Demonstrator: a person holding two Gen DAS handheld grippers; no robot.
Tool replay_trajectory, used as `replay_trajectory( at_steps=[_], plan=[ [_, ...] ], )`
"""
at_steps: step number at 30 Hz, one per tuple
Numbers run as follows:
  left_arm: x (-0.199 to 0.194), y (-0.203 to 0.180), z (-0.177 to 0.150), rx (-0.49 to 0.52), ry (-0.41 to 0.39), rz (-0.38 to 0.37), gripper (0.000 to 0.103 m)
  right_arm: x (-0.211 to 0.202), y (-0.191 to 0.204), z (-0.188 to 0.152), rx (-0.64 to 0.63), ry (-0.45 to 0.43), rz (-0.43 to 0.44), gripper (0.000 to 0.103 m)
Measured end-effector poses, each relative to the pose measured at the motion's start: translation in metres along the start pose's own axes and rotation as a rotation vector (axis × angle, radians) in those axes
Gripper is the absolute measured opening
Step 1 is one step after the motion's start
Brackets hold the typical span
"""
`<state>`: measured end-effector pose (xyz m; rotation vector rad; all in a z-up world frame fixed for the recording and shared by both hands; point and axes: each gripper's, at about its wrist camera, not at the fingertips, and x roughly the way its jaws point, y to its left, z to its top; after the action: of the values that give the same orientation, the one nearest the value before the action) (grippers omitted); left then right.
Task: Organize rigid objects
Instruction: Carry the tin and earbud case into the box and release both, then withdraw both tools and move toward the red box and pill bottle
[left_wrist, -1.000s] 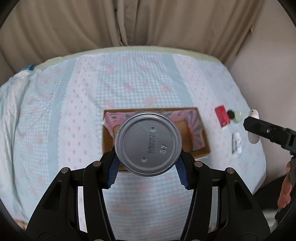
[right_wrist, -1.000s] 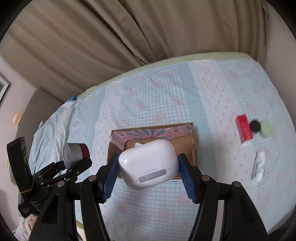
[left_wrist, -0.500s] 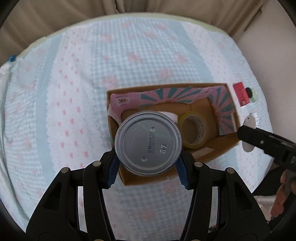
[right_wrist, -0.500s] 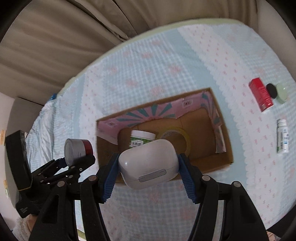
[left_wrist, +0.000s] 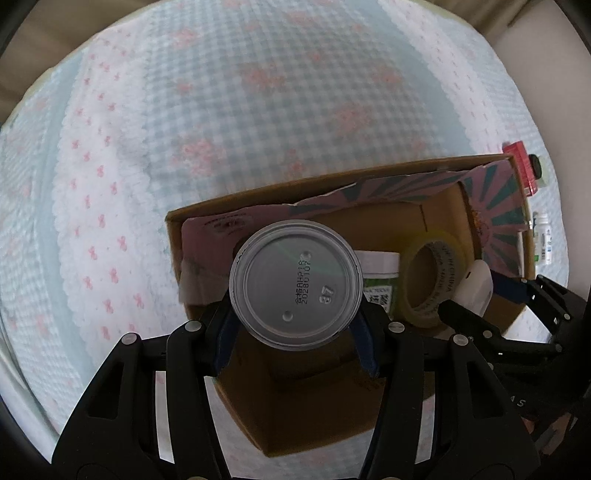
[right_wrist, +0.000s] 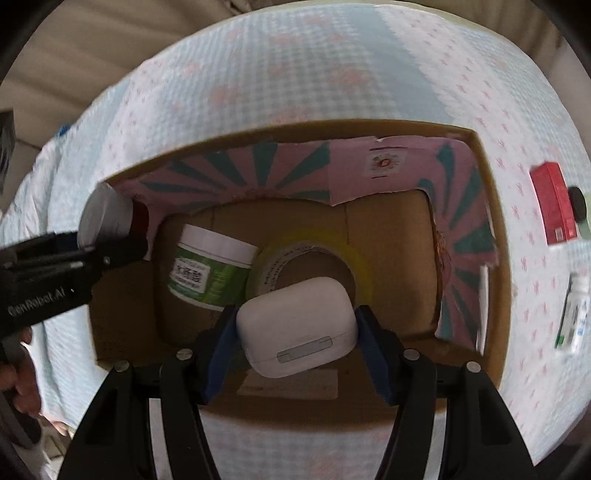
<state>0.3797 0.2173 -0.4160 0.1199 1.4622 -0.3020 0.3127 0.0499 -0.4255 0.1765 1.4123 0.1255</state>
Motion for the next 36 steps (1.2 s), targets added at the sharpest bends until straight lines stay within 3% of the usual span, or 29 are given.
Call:
replay_trajectory(
  at_steps=[5,6,7,8,9,14,26,36],
  plan=[
    [0.008,-0.005,0.001,0.057,0.006,0.03,0.053,0.011,-0.004,0.004,-0.005,0.011,-0.013,0.059],
    [0.005,-0.007,0.0,0.076,-0.013,0.027,0.069,0.012,-0.004,0.003,-0.006,0.004,-0.003,0.064],
    [0.001,-0.008,0.001,0.088,-0.028,0.025,0.096,0.012,-0.003,0.002,-0.009,-0.003,0.007,0.072],
    [-0.006,-0.011,0.0,0.105,-0.057,0.016,0.103,0.012,-0.002,0.001,-0.015,-0.009,0.01,0.096],
    [-0.011,-0.012,0.0,0.115,-0.075,0.0,0.103,0.012,-0.001,-0.002,-0.024,-0.013,0.015,0.103],
    [-0.019,-0.01,-0.001,0.107,-0.074,0.004,0.103,0.01,-0.004,-0.014,-0.046,-0.002,0.033,0.103],
    [-0.068,-0.004,-0.027,0.028,-0.145,0.041,0.103,-0.041,0.002,-0.027,-0.065,-0.095,0.024,0.103],
    [-0.145,-0.003,-0.091,-0.071,-0.243,0.07,0.103,-0.113,0.021,-0.059,-0.104,-0.145,0.011,0.103]
  ],
)
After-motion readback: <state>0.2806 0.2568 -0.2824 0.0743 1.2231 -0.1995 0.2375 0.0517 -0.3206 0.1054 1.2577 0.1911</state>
